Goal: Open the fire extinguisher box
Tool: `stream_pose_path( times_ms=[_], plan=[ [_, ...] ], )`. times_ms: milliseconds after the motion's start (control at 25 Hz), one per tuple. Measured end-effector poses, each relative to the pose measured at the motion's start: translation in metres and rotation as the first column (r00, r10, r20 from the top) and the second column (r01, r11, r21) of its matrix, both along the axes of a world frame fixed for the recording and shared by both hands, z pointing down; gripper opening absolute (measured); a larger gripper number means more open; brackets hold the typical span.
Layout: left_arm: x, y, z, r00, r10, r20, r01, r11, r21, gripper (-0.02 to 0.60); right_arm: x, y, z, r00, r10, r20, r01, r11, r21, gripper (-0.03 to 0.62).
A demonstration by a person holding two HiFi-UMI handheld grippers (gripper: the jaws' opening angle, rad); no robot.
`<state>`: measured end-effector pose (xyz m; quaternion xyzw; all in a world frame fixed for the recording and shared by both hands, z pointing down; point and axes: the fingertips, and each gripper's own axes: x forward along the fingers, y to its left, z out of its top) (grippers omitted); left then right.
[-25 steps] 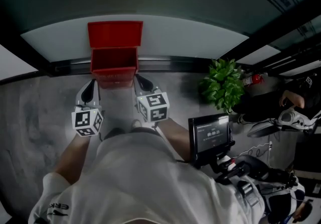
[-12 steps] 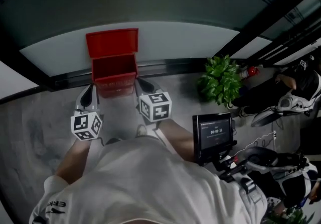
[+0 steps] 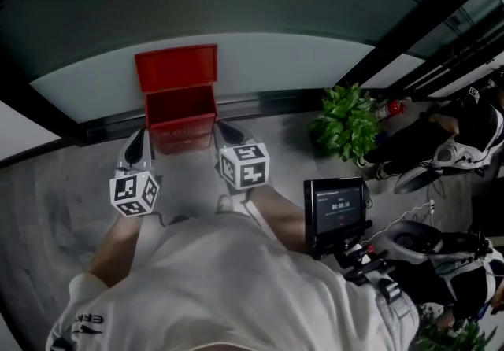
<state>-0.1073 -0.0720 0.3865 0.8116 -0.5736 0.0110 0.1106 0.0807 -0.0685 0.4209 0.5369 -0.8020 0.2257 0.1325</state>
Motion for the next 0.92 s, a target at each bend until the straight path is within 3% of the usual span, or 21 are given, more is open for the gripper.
stream_pose_path(
  times_ms=[920],
  plan=[
    [0.002,-0.008,0.011,1.0,-0.021,-0.019,0.021,1.0,-0.019,0.003,0.009,-0.003,0.005,1.0,-0.001,-0.008,0.001,1.0,0.01,0.011]
  ],
)
